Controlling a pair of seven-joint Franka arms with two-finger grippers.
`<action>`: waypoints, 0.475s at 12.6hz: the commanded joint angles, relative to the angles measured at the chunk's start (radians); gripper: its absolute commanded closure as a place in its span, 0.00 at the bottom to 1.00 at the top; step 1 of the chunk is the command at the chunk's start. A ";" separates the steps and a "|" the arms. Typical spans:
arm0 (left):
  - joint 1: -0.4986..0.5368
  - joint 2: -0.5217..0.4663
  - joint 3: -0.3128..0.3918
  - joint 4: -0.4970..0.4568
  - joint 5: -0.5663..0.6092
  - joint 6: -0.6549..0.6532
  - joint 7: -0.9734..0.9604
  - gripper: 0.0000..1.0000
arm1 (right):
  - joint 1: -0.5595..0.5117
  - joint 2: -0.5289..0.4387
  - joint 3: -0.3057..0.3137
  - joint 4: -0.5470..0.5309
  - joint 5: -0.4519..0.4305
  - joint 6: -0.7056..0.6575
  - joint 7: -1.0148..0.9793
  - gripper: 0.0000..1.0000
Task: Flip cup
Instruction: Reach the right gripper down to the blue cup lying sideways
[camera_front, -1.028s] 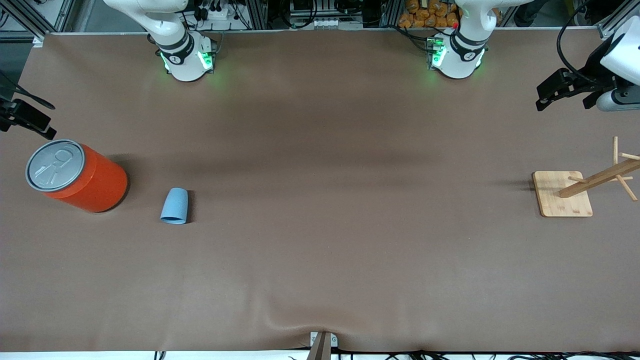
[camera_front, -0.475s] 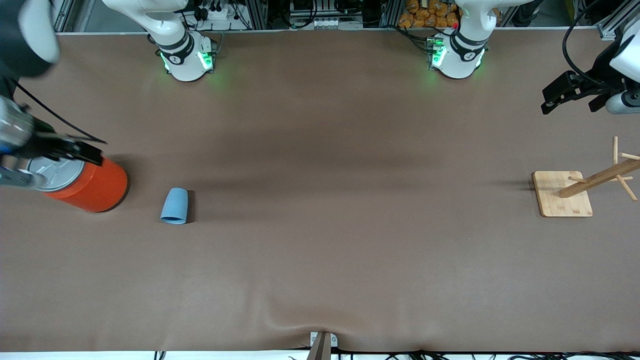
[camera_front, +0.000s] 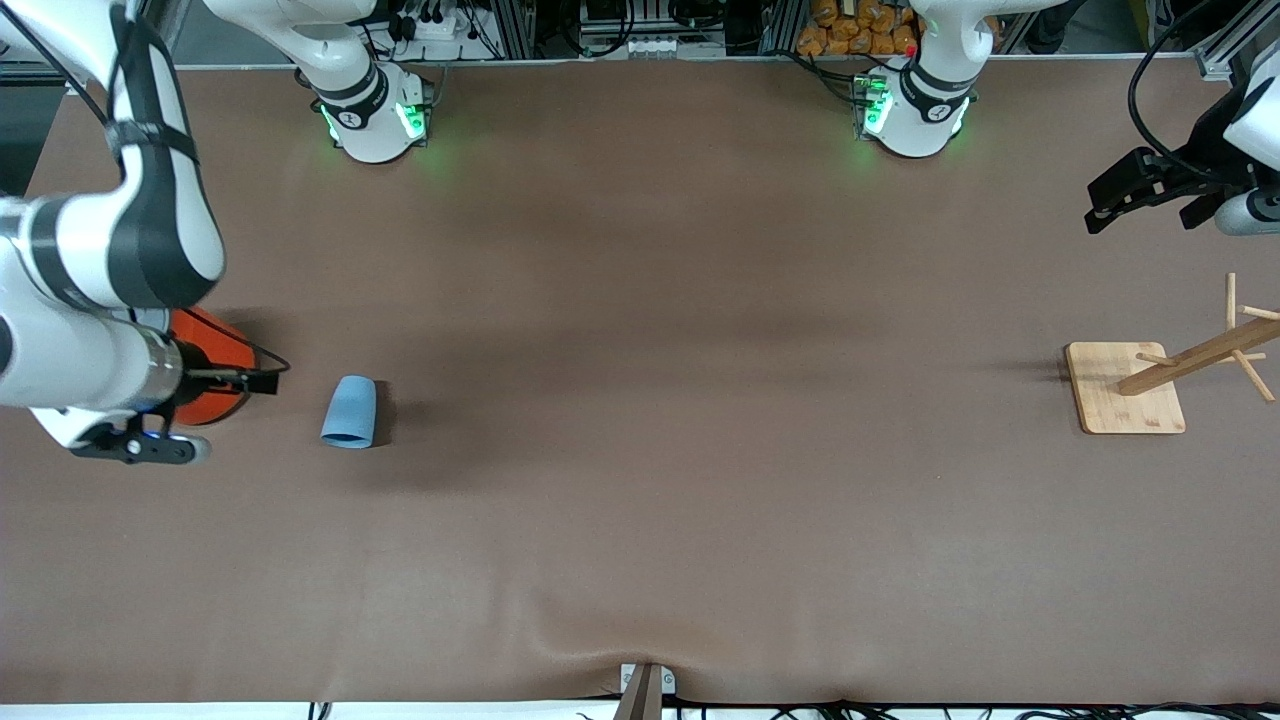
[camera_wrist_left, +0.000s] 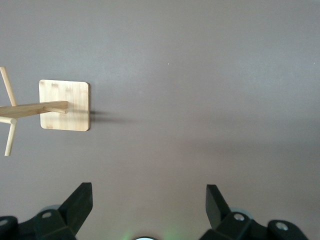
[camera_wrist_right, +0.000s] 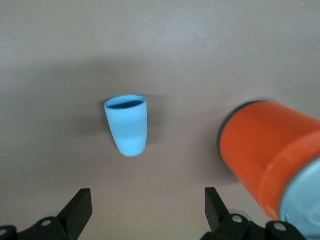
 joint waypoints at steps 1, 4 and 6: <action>0.002 0.019 -0.003 0.026 0.019 -0.022 0.019 0.00 | -0.030 -0.021 0.007 -0.184 0.110 0.197 -0.033 0.00; -0.001 0.021 -0.003 0.026 0.019 -0.022 0.019 0.00 | -0.022 -0.015 0.006 -0.367 0.134 0.430 -0.087 0.00; 0.000 0.021 -0.003 0.028 0.019 -0.019 0.019 0.00 | -0.019 -0.013 0.006 -0.470 0.134 0.560 -0.119 0.00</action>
